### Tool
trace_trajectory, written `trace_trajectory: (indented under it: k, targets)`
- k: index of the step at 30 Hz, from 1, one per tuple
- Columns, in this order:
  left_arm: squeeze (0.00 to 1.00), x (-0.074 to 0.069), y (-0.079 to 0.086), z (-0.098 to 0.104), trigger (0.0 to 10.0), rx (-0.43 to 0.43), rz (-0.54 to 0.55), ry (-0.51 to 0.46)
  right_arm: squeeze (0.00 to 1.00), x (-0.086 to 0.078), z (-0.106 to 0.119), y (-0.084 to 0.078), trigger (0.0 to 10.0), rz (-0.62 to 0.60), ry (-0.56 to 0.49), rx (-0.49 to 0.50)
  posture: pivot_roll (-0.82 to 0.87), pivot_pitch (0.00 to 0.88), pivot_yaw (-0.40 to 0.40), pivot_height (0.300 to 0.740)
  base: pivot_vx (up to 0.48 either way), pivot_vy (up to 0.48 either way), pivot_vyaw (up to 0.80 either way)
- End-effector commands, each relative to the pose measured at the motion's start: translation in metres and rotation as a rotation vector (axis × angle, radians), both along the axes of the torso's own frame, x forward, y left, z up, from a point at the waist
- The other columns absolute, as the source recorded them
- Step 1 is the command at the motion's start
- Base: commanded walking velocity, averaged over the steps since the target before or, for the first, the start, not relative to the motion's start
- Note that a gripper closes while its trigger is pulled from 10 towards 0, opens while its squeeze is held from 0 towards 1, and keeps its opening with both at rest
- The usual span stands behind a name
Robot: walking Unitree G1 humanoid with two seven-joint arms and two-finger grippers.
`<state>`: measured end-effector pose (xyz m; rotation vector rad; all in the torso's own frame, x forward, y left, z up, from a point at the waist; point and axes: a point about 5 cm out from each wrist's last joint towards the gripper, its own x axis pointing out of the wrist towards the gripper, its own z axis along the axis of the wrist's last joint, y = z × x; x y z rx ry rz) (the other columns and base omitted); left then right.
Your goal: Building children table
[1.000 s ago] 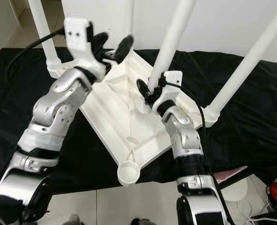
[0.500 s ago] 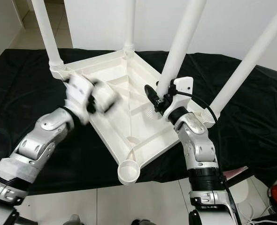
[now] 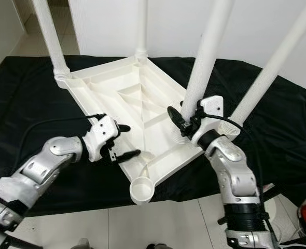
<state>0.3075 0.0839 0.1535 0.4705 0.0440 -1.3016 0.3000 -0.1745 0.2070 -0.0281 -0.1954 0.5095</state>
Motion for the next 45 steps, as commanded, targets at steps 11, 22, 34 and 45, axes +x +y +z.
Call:
trace_trajectory:
  k: [11,22,34,45]
  targets:
    - [0.0,0.022,-0.001,0.007,10.0,0.036,0.076,-0.088,0.0,-0.011,0.003,-0.004,10.0,0.016,-0.011,0.01,0.03,0.064,-0.029,0.74,0.0,0.0,0.0]
    - [0.0,0.04,0.006,0.0,10.0,0.146,0.113,-0.123,0.0,-0.021,0.004,-0.011,10.0,0.033,-0.014,0.036,0.02,0.072,-0.02,0.74,0.0,0.0,0.0]
    - [0.0,0.047,0.003,-0.013,10.0,0.326,0.043,-0.159,0.0,-0.024,0.003,-0.013,10.0,0.015,-0.008,0.034,0.01,0.07,-0.005,0.74,0.0,0.0,0.0]
    - [0.0,0.035,0.009,-0.033,10.0,0.409,-0.139,0.055,0.0,-0.029,0.002,-0.015,10.0,-0.007,-0.013,0.032,-0.02,0.068,0.022,0.74,0.0,0.0,0.0]
